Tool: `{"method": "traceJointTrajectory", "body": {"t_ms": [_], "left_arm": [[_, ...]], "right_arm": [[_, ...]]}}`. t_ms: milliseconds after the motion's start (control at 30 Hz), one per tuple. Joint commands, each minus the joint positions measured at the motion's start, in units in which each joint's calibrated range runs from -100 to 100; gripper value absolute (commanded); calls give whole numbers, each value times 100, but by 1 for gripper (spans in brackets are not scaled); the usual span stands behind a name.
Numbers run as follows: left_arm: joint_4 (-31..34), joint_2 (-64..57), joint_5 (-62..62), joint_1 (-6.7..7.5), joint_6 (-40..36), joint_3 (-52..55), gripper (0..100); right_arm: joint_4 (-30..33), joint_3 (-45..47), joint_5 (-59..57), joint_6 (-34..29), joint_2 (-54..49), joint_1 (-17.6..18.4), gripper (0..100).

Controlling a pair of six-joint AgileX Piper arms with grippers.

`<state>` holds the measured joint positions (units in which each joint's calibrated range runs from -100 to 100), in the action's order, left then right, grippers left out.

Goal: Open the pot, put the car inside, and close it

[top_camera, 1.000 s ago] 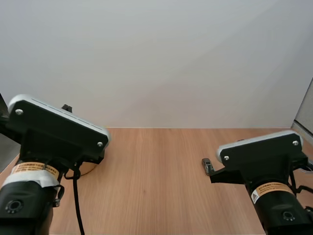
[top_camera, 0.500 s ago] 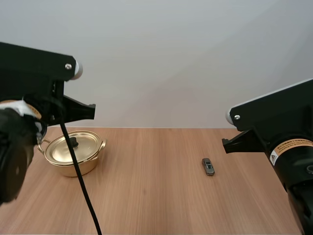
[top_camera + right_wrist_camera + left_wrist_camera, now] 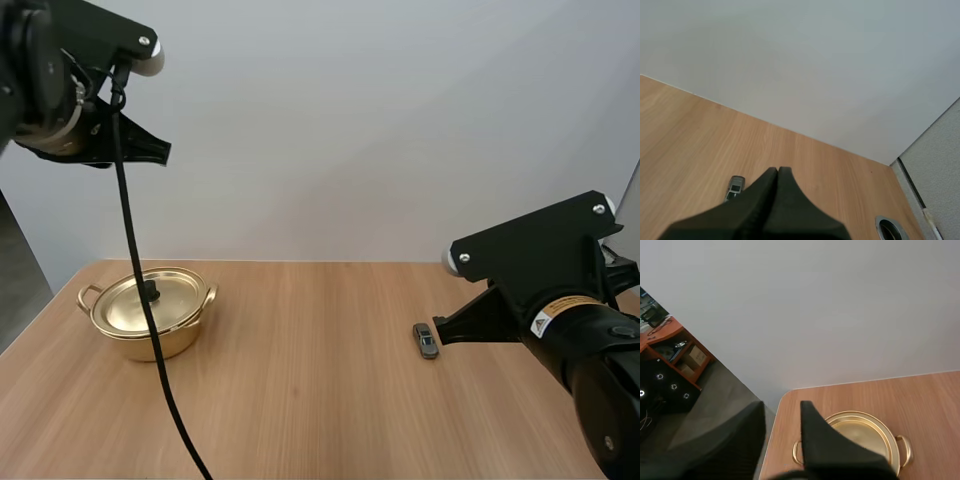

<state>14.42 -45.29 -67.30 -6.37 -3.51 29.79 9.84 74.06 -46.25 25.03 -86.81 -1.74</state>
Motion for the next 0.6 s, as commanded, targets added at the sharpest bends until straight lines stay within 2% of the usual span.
{"method": "traceJointTrajectory", "body": {"t_ms": [0, 33, 67, 167, 567], "left_arm": [[3, 2187, -13, -1, -1, -12, 89], [3, 2266, -13, -1, 10, -12, 95], [3, 2329, -13, -1, 31, -12, 97], [16, 2548, -13, -1, 103, -12, 95], [-32, 3234, -149, -1, 255, -27, 94]], "right_arm": [[-12, 9, -4, -3, 1, -1, 13], [-12, 9, -4, -3, 1, -1, 19], [-12, 9, -23, -3, 1, -1, 23], [-12, 9, -61, -3, 1, -1, 32], [-12, 9, -131, -3, 1, -1, 31]]}}
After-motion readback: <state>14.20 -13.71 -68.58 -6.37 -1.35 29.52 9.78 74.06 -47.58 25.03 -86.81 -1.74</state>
